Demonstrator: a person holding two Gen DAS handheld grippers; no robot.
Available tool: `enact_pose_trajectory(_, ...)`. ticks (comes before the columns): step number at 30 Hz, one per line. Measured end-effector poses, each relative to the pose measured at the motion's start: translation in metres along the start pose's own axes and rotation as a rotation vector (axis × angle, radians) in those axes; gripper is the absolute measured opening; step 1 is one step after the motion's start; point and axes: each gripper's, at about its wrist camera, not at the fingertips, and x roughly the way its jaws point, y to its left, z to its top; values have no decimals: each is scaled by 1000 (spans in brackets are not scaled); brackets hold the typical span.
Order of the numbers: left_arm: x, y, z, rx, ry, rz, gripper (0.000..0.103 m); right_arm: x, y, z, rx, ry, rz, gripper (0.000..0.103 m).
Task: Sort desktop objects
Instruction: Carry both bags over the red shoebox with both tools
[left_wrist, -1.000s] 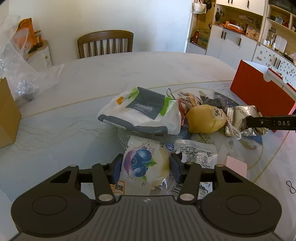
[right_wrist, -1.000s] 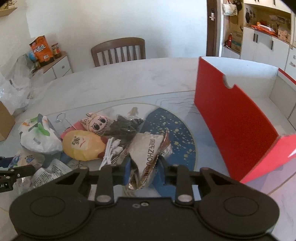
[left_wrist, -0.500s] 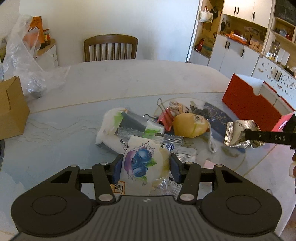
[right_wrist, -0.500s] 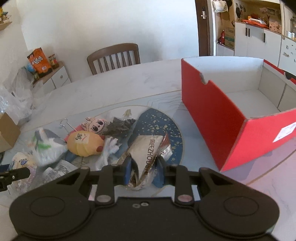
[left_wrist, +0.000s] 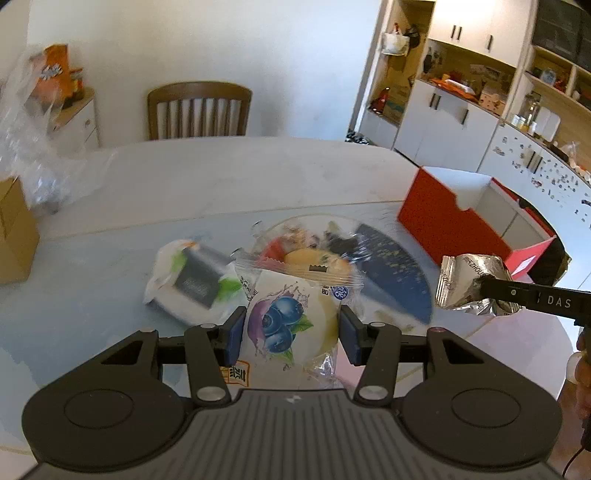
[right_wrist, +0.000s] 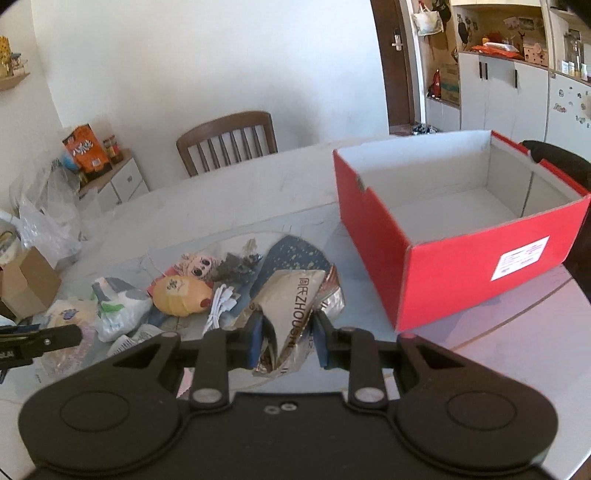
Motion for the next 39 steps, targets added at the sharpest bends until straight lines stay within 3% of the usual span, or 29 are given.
enact_pose_trajectory(16,15,-96,50,97,-29,-77,50,-40,-55,42,61,-91,-18,27)
enact_pose_trajectory(28,47,-175,85,156,-46,-149,50,-39,-112,70,58,-124,-25,27)
enact_pose_trajectory(39,80,-233,100,207,-24,-164,50,-31,-162,88,58,-115,-49,27)
